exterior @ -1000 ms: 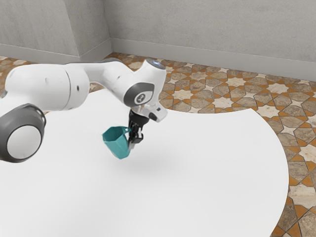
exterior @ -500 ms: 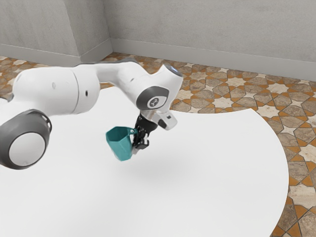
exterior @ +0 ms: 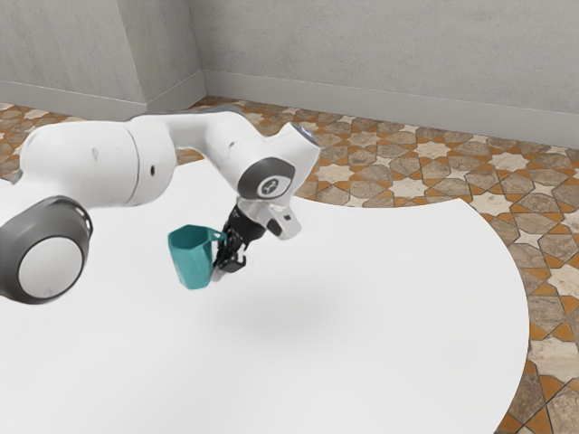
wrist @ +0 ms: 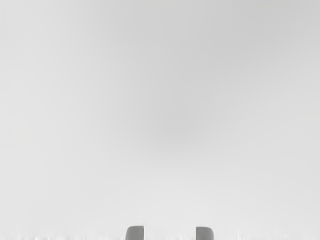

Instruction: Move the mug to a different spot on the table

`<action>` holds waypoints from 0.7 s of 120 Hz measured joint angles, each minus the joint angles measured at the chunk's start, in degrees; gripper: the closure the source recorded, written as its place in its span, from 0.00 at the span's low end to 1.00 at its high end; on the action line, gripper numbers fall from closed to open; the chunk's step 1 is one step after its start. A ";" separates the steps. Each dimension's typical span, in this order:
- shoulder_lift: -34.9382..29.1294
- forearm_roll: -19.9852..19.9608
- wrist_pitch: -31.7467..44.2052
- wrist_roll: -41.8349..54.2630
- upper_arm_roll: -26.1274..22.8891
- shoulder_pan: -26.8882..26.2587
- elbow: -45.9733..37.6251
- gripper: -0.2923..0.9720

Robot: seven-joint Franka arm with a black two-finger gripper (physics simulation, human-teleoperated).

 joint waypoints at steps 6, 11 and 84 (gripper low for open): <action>0.06 0.68 0.14 0.27 0.00 0.91 0.15 0.85; 0.25 1.13 0.23 0.47 -0.02 1.68 0.44 0.85; 10.90 2.06 0.99 2.55 -0.77 4.04 14.96 0.85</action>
